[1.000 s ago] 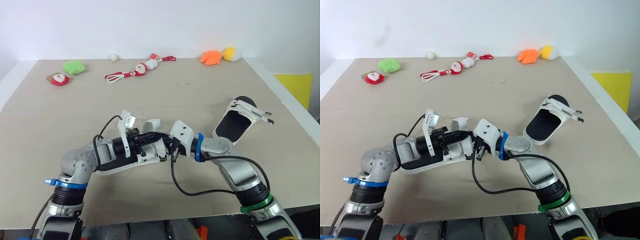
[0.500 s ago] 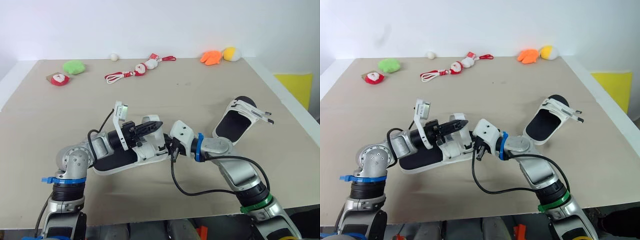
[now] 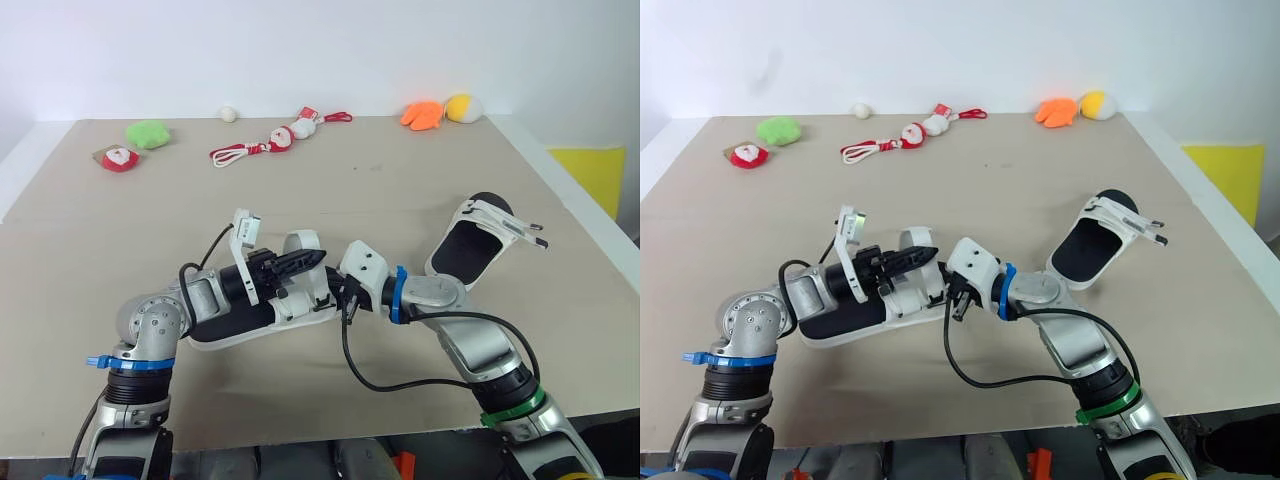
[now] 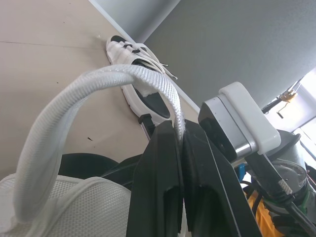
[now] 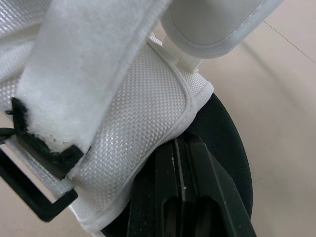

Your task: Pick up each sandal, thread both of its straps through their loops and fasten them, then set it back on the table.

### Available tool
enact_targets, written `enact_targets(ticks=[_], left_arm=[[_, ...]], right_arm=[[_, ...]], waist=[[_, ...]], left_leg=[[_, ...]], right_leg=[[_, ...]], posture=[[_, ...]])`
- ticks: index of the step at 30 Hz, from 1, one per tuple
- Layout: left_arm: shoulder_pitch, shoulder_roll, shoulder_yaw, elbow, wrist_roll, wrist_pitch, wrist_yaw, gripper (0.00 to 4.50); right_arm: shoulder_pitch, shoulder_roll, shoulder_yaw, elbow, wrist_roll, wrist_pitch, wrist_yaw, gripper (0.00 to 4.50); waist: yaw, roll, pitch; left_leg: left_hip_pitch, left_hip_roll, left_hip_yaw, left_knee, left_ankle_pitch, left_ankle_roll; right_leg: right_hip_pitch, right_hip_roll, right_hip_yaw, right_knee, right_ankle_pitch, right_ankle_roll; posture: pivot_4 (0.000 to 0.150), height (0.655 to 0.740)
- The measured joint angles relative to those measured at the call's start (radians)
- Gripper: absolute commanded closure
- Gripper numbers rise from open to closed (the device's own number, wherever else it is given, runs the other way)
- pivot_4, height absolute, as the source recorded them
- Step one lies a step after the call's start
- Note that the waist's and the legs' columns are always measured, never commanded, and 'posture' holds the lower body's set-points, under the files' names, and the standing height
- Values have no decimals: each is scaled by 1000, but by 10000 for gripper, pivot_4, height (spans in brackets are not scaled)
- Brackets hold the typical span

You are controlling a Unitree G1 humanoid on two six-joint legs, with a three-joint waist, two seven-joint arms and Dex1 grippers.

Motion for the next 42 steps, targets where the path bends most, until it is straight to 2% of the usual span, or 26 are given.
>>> enact_targets(ticks=[8, 10, 14, 30, 42], left_arm=[[-6, -25, 36, 8, -53, 31, 40, 43740], [-8, -44, 71, 14, -110, 49, 66, 43740], [-17, -32, 75, 14, -120, 55, 70, 43740], [24, 5, 1, -1, -69, 34, 35, 43740], [36, 43, -45, -6, 40, -35, -24, 43740]], right_arm=[[0, 1, 0, 0, 0, 0, 0, 45000], [0, 2, 0, 0, 0, 1, -1, 45000], [0, 3, 0, 0, 0, 1, -2, 45000], [0, 3, 0, 1, 0, 2, -2, 45000], [0, 4, 0, 2, 0, 0, -1, 45000]], waist=[[0, 0, 0], [0, 0, 0], [0, 0, 0], [0, 0, 0], [0, 0, 0]], left_leg=[[0, 0, 0, 0, 0, 0], [0, 0, 0, 0, 0, 0], [0, 0, 0, 0, 0, 0], [0, 0, 0, 0, 0, 0], [0, 0, 0, 0, 0, 0]], right_leg=[[0, 0, 0, 0, 0, 0], [0, 0, 0, 0, 0, 0], [0, 0, 0, 0, 0, 0], [0, 0, 0, 0, 0, 0], [0, 0, 0, 0, 0, 0]], posture=[[1500, 7400], [1500, 7400], [1500, 7400], [1500, 7400], [1500, 7400]])
